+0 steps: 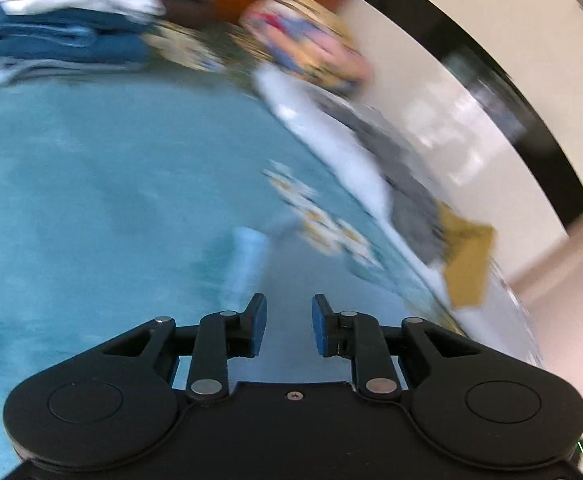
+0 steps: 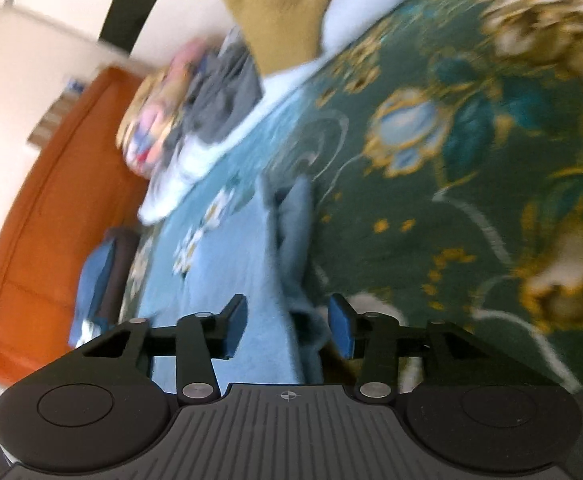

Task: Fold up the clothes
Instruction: 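Open both grippers and move them over the folded sweatshirt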

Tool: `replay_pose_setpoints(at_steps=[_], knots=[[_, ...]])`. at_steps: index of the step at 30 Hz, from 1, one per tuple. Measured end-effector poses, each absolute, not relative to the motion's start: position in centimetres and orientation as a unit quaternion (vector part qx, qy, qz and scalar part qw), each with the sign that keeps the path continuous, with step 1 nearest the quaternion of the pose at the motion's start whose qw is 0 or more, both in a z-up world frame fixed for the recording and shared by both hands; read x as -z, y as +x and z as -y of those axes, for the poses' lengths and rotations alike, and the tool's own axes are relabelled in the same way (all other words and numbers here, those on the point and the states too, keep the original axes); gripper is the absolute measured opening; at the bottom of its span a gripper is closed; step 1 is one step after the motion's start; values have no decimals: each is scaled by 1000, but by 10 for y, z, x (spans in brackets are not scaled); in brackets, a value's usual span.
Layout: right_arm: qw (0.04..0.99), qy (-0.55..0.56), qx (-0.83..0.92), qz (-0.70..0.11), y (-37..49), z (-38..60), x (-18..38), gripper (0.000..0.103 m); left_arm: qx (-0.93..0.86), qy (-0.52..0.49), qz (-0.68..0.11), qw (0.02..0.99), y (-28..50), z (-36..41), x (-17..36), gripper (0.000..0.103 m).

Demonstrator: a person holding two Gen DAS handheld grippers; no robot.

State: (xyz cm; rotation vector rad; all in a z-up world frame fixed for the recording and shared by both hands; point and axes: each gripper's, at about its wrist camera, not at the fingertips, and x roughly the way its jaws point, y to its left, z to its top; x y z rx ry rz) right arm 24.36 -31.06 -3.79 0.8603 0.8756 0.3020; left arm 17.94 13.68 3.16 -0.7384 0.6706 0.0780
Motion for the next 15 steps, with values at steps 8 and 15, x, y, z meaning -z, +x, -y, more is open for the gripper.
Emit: replay_pose_setpoints(at_steps=[8, 15], knots=[[797, 386, -182, -427, 276, 301, 50, 32, 37, -318, -360, 876, 228, -94, -20, 5], [786, 392, -202, -433, 291, 302, 57, 24, 99, -288, -391, 869, 268, -57, -10, 1]])
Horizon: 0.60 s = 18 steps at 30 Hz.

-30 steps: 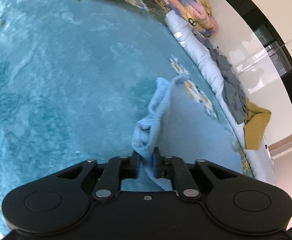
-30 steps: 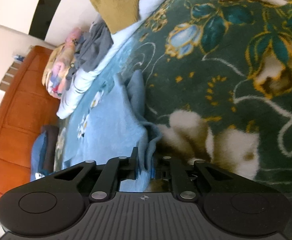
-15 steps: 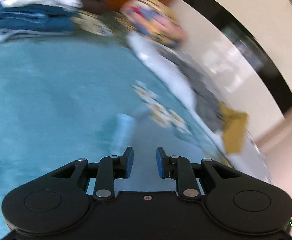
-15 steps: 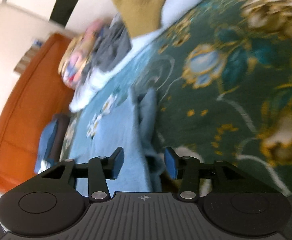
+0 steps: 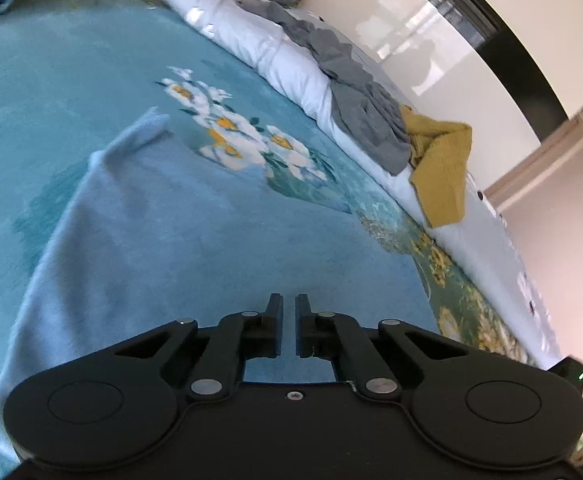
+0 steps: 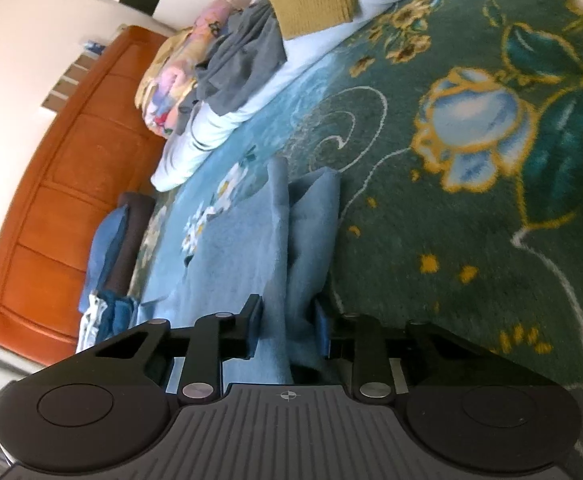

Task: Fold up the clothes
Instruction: 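Open both grippers and move them over the folded sweatshirt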

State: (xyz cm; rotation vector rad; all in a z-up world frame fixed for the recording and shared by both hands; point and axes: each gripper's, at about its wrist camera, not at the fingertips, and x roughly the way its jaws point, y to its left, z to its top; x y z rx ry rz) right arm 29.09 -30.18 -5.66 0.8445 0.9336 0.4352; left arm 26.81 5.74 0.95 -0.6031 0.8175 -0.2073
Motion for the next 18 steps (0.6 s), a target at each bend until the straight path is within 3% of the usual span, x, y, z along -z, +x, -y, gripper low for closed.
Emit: replay_pose_setpoints(at_steps=[12, 18], knots=[[802, 371, -201, -424, 290, 289, 28, 10, 86, -303, -419, 851, 279, -51, 13, 0], [818, 338, -199, -421, 290, 276, -1, 10, 89, -353, -356, 861, 246, -85, -15, 1]])
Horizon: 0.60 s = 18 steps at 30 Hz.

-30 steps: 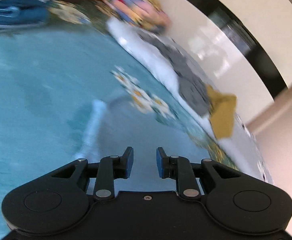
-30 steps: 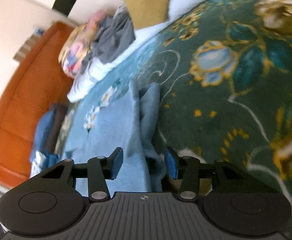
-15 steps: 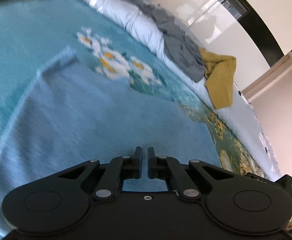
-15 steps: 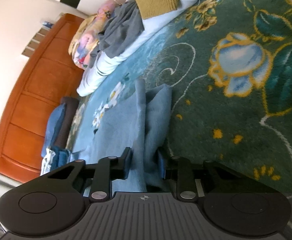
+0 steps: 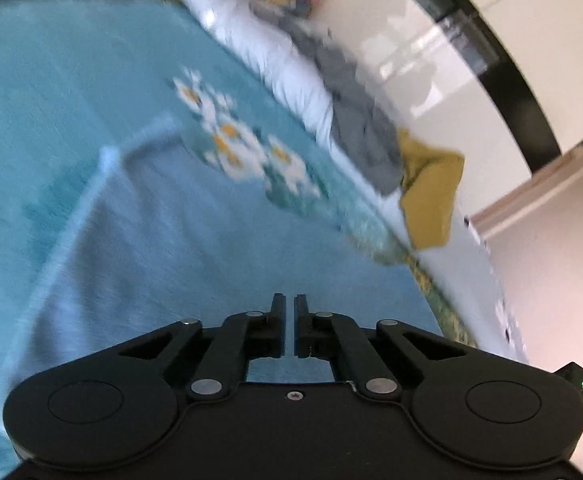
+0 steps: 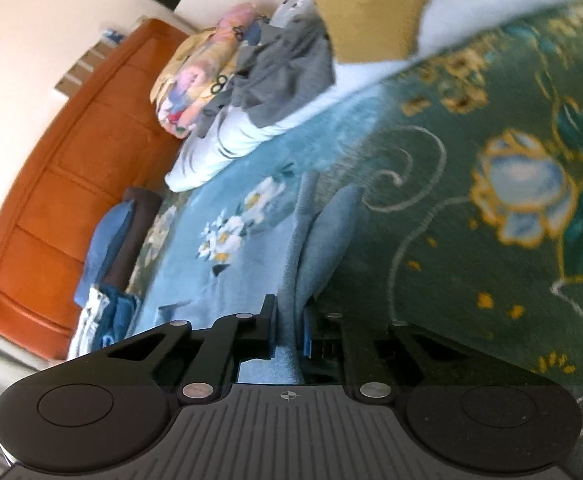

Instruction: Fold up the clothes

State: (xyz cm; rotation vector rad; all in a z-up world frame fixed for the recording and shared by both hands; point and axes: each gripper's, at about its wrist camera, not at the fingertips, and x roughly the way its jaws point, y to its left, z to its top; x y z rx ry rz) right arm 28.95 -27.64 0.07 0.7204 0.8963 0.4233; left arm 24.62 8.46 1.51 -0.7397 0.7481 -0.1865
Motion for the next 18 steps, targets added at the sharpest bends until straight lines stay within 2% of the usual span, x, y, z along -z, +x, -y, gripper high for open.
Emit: replay_pose_setpoints(at_steps=[9, 12, 14, 18], knots=[[846, 229, -202, -436, 297, 223, -60, 10, 57, -380, -334, 860, 201, -127, -25, 1], [841, 224, -197, -450, 304, 200, -62, 10, 48, -394, -327, 857, 187, -141, -26, 1], [838, 220, -194, -460, 309, 185, -64, 10, 44, -413, -317, 853, 179, -153, -26, 8], [831, 213, -188, -478, 318, 155, -68, 9, 42, -441, -302, 844, 163, -173, -23, 11]])
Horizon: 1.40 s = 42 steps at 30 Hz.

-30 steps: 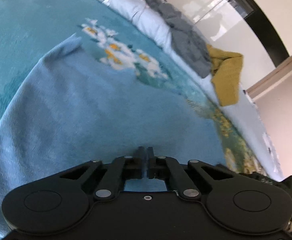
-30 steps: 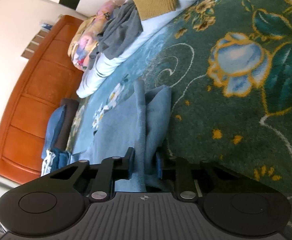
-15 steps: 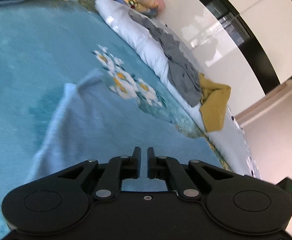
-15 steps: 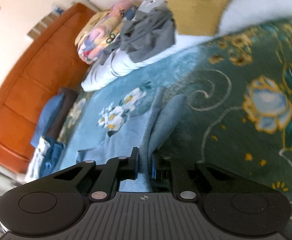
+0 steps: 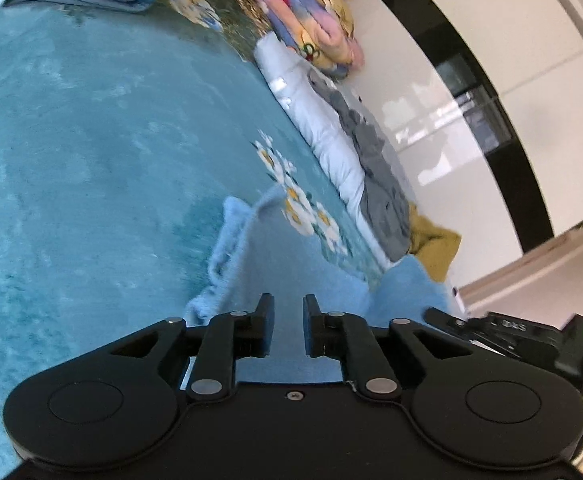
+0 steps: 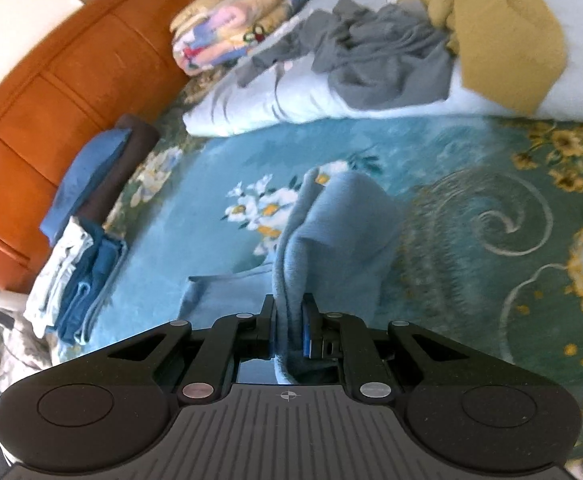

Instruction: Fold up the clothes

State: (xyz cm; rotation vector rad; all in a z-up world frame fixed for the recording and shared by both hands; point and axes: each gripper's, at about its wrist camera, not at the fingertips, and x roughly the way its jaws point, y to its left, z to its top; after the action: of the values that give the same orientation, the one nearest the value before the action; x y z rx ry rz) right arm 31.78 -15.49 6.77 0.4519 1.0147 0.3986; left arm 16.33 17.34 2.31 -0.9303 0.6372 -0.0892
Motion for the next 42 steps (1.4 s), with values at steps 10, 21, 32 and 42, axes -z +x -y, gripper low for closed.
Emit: replay_pose_setpoints(at_steps=[10, 21, 32, 42], knots=[[822, 187, -174, -510, 328, 73, -69, 8, 38, -475, -282, 833, 143, -212, -17, 17], [811, 101, -186, -546, 321, -27, -43, 8, 44, -487, -281, 826, 134, -231, -9, 17], [796, 84, -249, -545, 307, -36, -64, 22, 52, -474, -298, 827, 137, -221, -8, 24], [823, 148, -291, -465, 259, 64, -105, 38, 94, -457, -305, 830, 148, -181, -20, 36]])
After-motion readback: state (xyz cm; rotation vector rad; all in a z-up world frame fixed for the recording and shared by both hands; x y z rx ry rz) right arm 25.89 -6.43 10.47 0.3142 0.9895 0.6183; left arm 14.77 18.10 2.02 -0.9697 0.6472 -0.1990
